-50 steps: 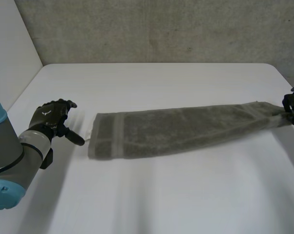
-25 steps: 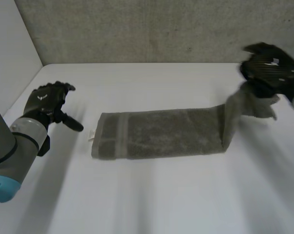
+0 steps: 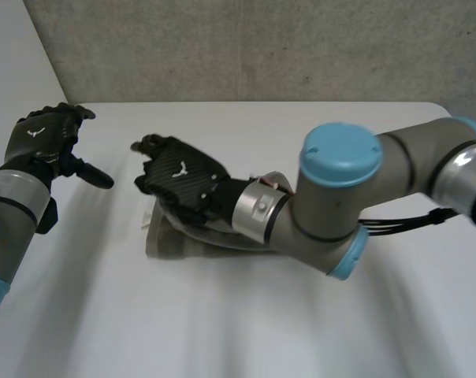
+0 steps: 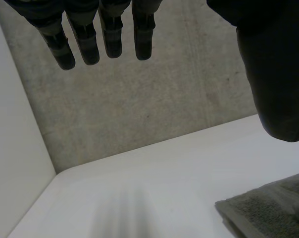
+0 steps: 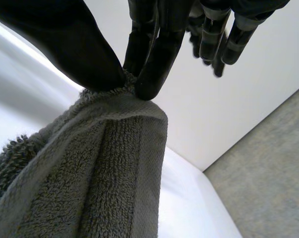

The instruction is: Fold the towel.

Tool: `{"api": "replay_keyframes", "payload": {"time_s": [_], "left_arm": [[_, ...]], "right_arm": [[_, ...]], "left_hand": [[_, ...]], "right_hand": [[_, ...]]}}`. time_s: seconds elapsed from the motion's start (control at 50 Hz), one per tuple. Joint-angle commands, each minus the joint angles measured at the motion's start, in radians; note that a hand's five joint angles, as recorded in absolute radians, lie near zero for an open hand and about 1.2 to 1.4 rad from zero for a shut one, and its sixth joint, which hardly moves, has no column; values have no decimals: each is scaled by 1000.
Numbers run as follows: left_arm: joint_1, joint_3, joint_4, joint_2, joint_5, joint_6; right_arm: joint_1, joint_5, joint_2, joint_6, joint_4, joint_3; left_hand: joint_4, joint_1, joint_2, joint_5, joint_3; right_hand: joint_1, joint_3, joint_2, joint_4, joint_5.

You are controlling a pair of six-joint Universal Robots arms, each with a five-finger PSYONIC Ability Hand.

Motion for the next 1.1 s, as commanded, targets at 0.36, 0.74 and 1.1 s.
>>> {"api": "replay_keyframes", "payload": {"time_s": [0.36, 0.74, 1.1], "left_arm": [[-2, -43, -6, 7, 8, -3], [-269, -77, -109, 15, 6, 31], [-364, -88, -117, -108, -41, 105]], "right_arm": [[33, 268, -8, 25, 5, 23], [-242, 418, -356, 106, 77, 507], [-323, 397, -279, 111, -172, 751]], "left_hand": [[-47, -102, -64, -52, -38], [-47, -102, -64, -52, -38], [-47, -102, -64, -52, -38]], "right_hand": [[-1291, 8, -1341, 28, -1156], [-1291, 8, -1341, 28, -1156], [-1065, 8, -1115, 28, -1105]]}}
